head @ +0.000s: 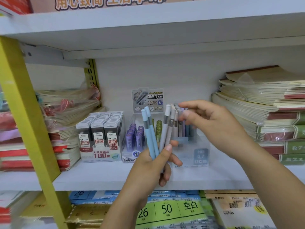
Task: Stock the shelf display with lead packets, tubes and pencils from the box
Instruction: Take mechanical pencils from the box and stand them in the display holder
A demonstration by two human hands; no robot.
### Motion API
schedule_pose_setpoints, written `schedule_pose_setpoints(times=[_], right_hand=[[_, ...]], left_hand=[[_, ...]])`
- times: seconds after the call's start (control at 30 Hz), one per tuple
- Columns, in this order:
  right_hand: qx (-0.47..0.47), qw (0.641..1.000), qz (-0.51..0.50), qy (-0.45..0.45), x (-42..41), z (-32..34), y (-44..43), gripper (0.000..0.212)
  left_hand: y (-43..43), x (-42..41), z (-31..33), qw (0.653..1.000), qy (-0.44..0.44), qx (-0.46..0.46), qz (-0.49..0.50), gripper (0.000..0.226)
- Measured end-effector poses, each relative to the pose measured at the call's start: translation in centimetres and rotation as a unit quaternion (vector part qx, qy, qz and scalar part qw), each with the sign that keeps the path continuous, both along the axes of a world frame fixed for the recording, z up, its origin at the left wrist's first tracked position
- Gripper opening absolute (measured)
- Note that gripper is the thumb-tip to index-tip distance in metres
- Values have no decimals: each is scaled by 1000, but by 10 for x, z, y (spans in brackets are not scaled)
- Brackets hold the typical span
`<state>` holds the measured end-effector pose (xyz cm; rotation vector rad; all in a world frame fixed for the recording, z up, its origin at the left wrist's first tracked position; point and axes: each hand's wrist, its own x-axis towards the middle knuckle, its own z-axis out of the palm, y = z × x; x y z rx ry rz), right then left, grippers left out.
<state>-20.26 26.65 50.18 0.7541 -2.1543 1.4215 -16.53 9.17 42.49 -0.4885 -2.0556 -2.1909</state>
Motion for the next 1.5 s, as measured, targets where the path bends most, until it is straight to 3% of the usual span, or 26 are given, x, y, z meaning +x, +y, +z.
schedule_pose_setpoints(times=[0.17, 0.37, 0.47, 0.73, 1.03, 1.5], right_hand=[[-37, 995, 85, -45, 7, -3, -9, 28], [-197, 976, 16, 91, 8, 12, 11, 26], [-156, 978, -23, 138, 8, 17, 26, 31], [55, 989, -110, 86, -11, -3, 31, 30], [-15, 997, -48, 60, -8, -1, 23, 28], [62, 992, -75, 74, -9, -9, 8, 29]], left_hand=[[5, 2, 1, 999, -5, 3, -44, 30], [-3, 0, 2, 1000, -1, -5, 2, 22], [-6, -2, 1, 1000, -20, 7, 24, 20], [-2, -5, -4, 999, -30, 7, 36, 19], [-1, -7, -6, 999, -24, 0, 46, 23], [-3, -6, -6, 999, -18, -1, 37, 22]])
